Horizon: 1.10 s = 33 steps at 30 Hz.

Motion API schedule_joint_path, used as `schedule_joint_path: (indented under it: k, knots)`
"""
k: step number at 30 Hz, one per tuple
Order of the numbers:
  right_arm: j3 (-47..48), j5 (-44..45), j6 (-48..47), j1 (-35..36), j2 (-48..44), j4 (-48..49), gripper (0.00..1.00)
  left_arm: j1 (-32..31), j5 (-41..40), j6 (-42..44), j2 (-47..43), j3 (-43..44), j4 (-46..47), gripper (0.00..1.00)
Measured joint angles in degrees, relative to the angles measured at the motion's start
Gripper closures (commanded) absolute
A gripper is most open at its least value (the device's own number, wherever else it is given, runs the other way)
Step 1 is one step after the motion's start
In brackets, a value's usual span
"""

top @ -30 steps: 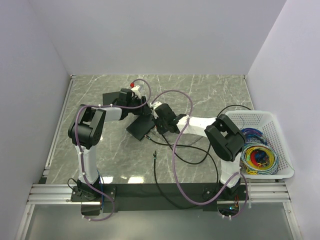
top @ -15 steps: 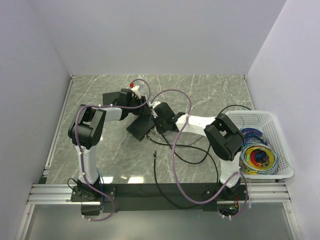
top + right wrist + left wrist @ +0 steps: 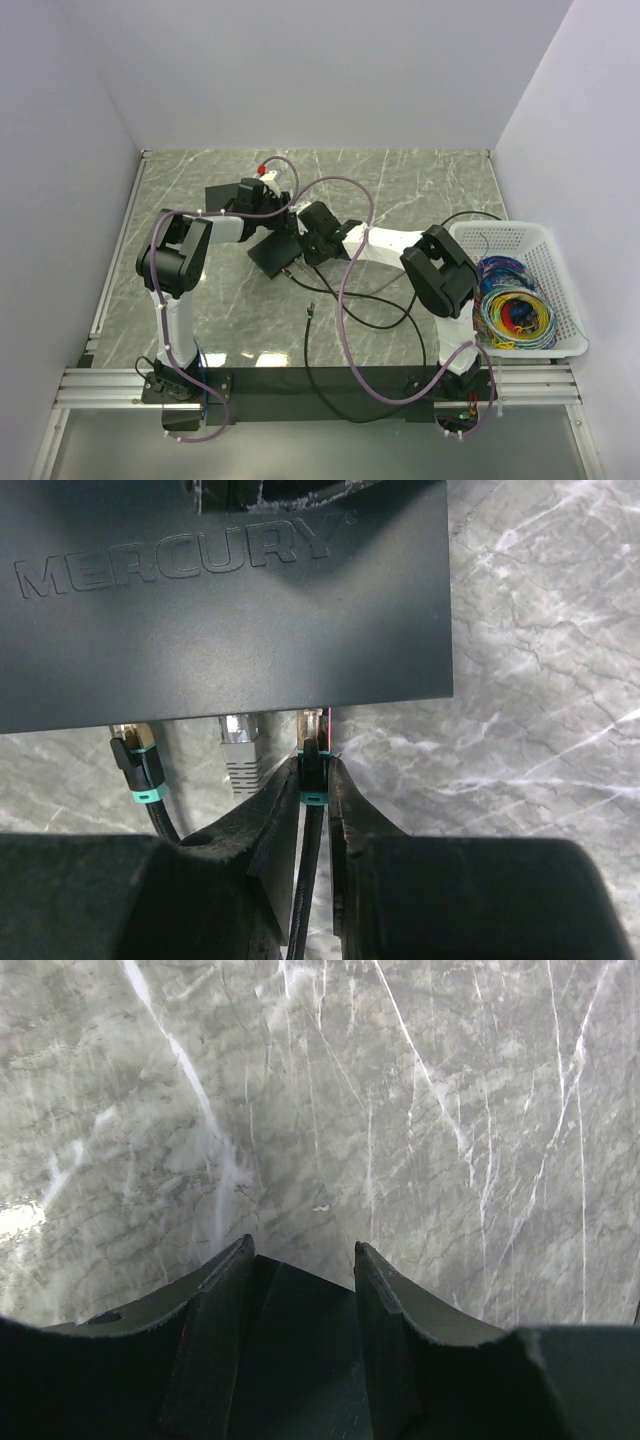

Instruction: Insert the plug into the switch port

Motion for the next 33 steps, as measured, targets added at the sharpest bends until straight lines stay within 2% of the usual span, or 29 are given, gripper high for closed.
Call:
schedule_joint_path:
  k: [13,33]
  knots:
    - [-0.07,-0.52,-0.17,0.11,0.55,0.81,1.00,0.63,-1.90,-2.12,-2.91,-5.97,4.33,0.51]
    - [-2.78,-7.93,-5.62,-0.96,-0.24,5.40,1.00,1.75,-2.73,-5.75,-5.42,-14.27,14.03,0.52]
